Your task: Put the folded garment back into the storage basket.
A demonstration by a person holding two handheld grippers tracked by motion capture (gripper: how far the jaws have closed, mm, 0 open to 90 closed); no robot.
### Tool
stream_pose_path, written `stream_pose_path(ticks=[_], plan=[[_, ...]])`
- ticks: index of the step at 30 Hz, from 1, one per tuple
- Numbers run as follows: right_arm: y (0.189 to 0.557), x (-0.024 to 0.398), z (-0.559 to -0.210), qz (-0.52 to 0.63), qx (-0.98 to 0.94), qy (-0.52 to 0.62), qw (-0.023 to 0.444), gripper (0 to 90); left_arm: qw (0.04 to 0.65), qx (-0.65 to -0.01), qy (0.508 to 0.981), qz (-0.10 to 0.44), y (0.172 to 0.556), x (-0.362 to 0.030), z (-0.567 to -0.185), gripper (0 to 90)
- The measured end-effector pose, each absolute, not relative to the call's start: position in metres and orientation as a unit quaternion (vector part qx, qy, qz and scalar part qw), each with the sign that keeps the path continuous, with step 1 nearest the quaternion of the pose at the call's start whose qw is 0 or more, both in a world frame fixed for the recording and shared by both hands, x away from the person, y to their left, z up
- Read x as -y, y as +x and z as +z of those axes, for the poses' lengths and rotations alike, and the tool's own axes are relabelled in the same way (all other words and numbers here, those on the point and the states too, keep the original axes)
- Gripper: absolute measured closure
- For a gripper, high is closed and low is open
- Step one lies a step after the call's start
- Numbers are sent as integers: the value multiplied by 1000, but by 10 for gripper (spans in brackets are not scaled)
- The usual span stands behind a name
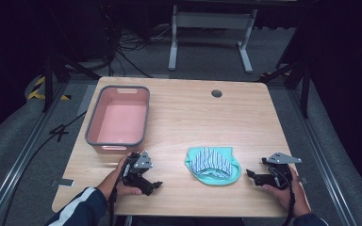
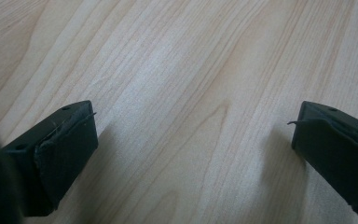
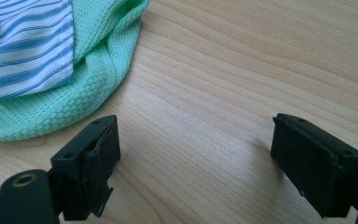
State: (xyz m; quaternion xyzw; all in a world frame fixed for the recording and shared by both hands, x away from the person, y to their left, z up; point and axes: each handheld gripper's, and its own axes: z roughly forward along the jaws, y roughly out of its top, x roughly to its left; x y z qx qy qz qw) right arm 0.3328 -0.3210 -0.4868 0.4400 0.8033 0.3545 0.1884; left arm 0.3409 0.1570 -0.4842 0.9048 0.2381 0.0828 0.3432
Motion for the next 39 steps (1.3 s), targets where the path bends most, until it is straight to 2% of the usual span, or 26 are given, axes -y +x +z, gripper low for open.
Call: stream_pose_path(ticks=[13,17,19,22,25,33,39], plan=[[333,322,-486,350,-803,443,188,152,337,-241,906,82,340,-157,-483,10],[332,323,-485,346,-805,446,182,160,341,-241,905,78,338,-157,-480,75],[332,323,-484,344,-806,446,181,159,345,-236,905,79,337,-156,-479,174],[331,323,-484,341,-809,445,180,162,349,-234,904,81,337,-155,-476,177],[330,323,-482,348,-809,440,172,239,359,-241,898,77,339,-153,-473,190],[327,312,-468,378,-810,415,172,341,371,-236,893,96,348,-123,-456,257],[331,298,-457,388,-812,402,168,370,369,-234,893,106,359,-95,-453,277]])
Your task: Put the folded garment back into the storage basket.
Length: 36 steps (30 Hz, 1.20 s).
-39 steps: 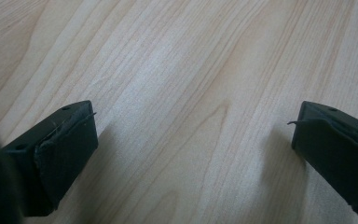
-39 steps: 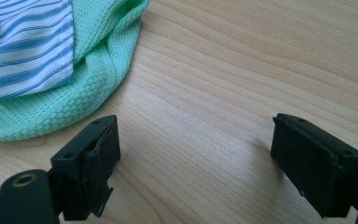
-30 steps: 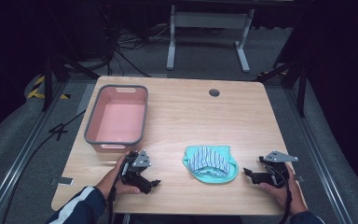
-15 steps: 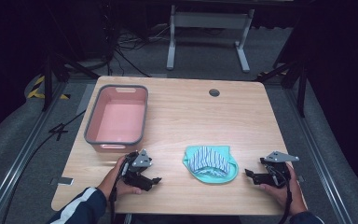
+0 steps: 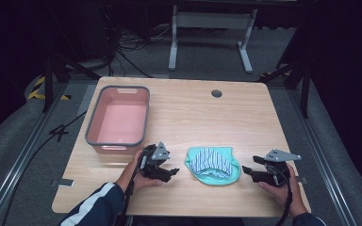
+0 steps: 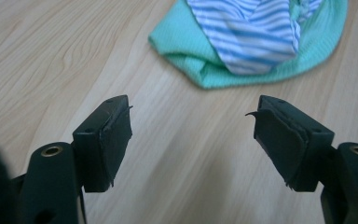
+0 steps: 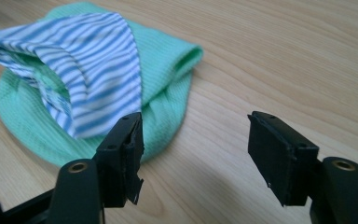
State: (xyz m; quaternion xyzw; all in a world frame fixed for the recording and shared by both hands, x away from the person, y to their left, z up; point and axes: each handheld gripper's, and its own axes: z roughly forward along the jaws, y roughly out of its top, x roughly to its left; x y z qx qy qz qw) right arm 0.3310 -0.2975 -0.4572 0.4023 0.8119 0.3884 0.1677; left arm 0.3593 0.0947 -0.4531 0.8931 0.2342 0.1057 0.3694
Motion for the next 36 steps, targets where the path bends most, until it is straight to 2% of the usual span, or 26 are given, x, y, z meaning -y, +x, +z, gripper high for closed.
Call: stream_pose_path(ticks=[7,12,19,25,27,29,30,31,33,34,36], plan=[[348,275,-454,381,-823,391,160,392,393,-259,878,89,385,-70,-453,287],[364,258,-457,368,-832,385,157,401,384,-264,881,81,394,-53,-464,289],[371,246,-469,343,-842,388,149,378,366,-266,889,71,396,-41,-480,237],[371,244,-475,340,-841,398,140,347,367,-275,885,84,393,-42,-482,188],[370,243,-476,341,-840,398,141,367,365,-273,886,85,393,-42,-482,187],[369,242,-475,340,-841,398,138,438,365,-273,886,86,393,-41,-482,188],[369,242,-475,340,-841,398,138,438,365,-273,886,86,393,-41,-482,207],[367,241,-474,341,-844,391,134,500,365,-267,888,83,392,-42,-481,207],[365,239,-473,342,-843,394,131,575,371,-260,888,79,392,-42,-480,313],[364,237,-472,340,-845,392,128,626,375,-259,887,78,392,-42,-480,423],[363,236,-472,340,-845,395,125,662,377,-254,888,67,392,-43,-479,508]])
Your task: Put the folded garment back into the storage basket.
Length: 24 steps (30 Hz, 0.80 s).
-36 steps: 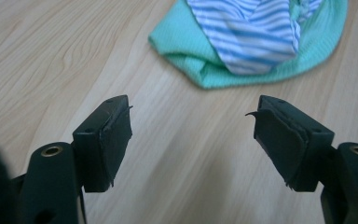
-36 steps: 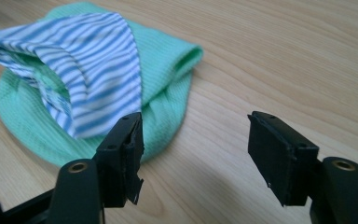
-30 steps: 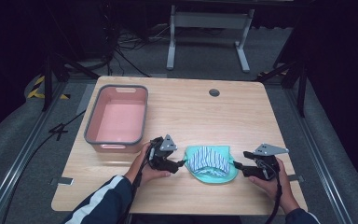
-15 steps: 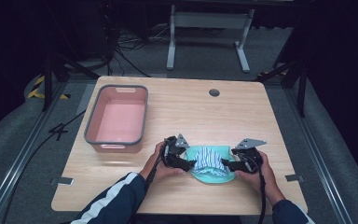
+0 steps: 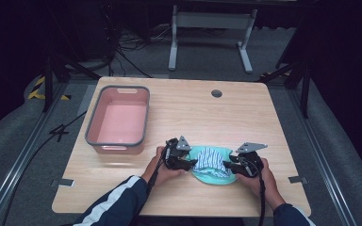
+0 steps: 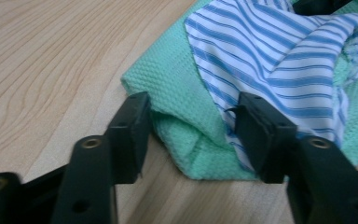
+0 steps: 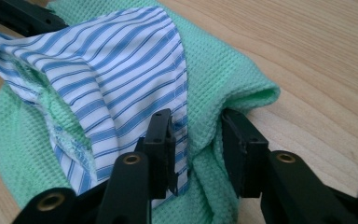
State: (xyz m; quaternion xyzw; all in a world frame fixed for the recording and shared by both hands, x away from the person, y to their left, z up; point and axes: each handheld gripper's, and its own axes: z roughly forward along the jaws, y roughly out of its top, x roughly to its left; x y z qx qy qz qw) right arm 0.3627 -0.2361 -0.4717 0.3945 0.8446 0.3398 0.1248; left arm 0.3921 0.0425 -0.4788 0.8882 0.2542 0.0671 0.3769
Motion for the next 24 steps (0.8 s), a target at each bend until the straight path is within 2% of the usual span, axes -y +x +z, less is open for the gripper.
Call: stream_pose_path(ticks=[3,7,11,24], plan=[[362,236,-471,343,-844,396,117,737,386,-252,886,48,393,-43,-479,674],[362,236,-472,348,-842,396,110,788,392,-247,885,35,394,-43,-479,766],[360,234,-472,348,-843,394,116,800,384,-245,889,40,392,-41,-478,800],[355,231,-459,352,-844,384,129,814,357,-219,906,63,388,-36,-463,820]])
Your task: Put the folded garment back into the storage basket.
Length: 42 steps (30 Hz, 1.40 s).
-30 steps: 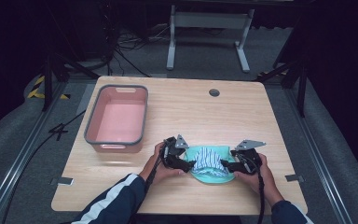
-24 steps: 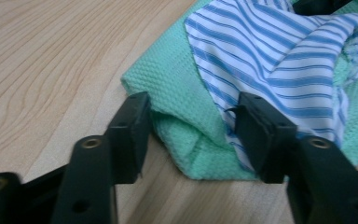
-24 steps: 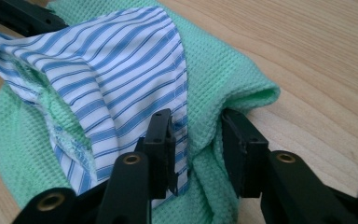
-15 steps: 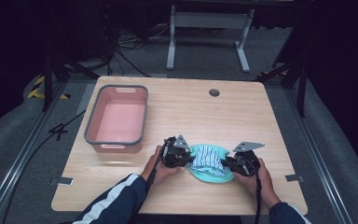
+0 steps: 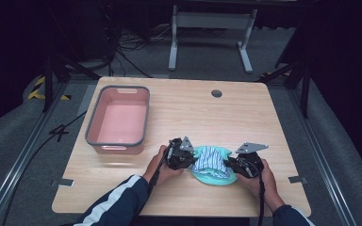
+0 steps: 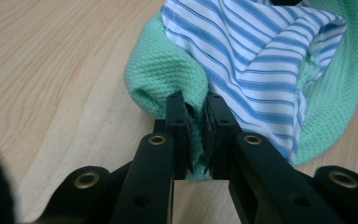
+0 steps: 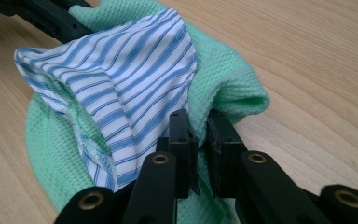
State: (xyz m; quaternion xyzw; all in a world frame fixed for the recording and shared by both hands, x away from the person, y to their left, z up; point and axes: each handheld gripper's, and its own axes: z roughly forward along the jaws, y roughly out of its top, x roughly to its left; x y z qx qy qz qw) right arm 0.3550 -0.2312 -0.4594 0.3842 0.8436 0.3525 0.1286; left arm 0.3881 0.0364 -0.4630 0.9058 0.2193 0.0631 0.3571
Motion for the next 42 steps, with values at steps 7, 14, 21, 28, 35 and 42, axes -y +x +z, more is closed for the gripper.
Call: stream_pose_path(ticks=[7,14,21,28,35,42], plan=[[354,231,-448,360,-839,385,134,815,355,-214,908,66,389,-36,-453,821],[355,232,-437,366,-834,386,144,815,355,-206,908,79,391,-34,-439,822],[357,226,-424,371,-834,380,150,815,358,-200,907,92,394,-38,-418,823],[363,216,-406,377,-834,370,161,815,358,-199,906,109,398,-46,-398,823],[370,204,-386,385,-834,357,172,815,360,-205,901,128,402,-60,-379,823],[379,187,-370,389,-836,342,180,815,356,-209,899,144,406,-77,-361,823]])
